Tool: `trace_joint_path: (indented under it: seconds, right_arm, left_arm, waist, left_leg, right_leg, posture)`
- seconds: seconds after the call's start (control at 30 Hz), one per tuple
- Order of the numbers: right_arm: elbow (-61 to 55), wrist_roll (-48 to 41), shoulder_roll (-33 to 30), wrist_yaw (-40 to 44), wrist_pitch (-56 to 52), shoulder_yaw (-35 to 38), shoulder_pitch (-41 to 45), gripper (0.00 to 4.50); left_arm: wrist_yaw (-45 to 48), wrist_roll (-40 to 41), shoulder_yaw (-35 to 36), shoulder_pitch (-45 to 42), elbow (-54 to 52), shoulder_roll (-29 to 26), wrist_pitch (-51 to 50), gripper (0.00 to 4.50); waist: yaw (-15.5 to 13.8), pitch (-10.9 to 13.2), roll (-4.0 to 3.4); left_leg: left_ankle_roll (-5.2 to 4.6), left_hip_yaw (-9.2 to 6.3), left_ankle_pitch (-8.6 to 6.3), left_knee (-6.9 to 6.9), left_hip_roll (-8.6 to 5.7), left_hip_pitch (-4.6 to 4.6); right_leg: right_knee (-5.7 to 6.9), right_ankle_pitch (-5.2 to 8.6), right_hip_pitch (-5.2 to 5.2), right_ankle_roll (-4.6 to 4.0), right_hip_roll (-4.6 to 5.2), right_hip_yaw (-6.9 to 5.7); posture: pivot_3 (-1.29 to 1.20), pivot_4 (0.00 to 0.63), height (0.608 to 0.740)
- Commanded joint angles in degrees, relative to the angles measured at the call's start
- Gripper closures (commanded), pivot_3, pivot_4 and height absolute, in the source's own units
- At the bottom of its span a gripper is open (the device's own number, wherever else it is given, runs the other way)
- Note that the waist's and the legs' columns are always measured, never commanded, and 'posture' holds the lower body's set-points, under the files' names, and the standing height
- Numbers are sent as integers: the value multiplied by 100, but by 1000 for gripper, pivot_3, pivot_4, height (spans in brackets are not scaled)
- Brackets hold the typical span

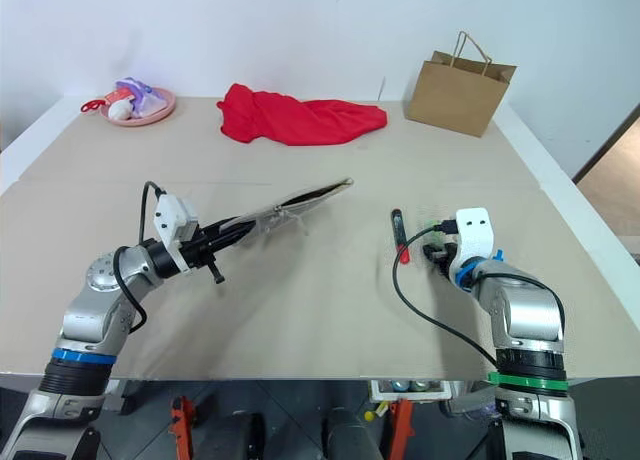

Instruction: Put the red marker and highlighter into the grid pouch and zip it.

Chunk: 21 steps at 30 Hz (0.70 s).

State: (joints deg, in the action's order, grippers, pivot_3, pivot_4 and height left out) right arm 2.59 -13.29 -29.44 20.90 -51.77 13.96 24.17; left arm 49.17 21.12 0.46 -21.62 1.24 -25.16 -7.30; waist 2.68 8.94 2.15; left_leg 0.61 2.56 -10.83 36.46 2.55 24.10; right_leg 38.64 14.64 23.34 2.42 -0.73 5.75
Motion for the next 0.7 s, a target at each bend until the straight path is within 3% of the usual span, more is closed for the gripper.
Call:
trace_joint_path:
  seconds: [0.03,0.23,0.4,0.53,0.7]
  right_arm:
    - [224,12,-5,-142,-146,77,-41,3414]
    - [132,-62,9,-121,-116,98,-91,3414]
    - [-561,23,-238,153,840,-82,41,3414]
    - [-1737,-211,-856,1207,1482,-512,306,3414]
    - [-2763,-1342,-1566,2659,1150,-560,507,3414]
  left_arm:
    - [4,-1,78,-94,-54,20,170,4500]
    - [30,11,92,-114,-7,9,197,4500]
    - [86,86,122,-90,-35,-22,121,4500]
    - [121,96,132,-91,-23,-49,110,4500]
    - [144,79,122,-128,29,-44,120,4500]
  waist:
    - [1,0,0]
    - [2,0,0]
    - [3,10,-17]
    - [17,23,-40]
    - [3,19,-33]
  left_leg:
    - [0,1,0,0,0,1]
    - [0,3,0,-1,3,5]
    - [0,7,0,-4,3,14]
    - [-5,32,-3,-16,1,25]
    - [-9,14,-10,-25,10,53]
  right_leg:
    - [-5,-1,0,3,0,0]
    - [-22,-9,-2,6,0,1]
    - [-27,-11,5,8,0,3]
    - [-26,-12,31,18,0,23]
    - [-26,-7,59,8,-22,11]
  posture:
    - [0,150,740]
    - [0,150,740]
    - [0,150,740]
    - [0,150,740]
    - [0,150,740]
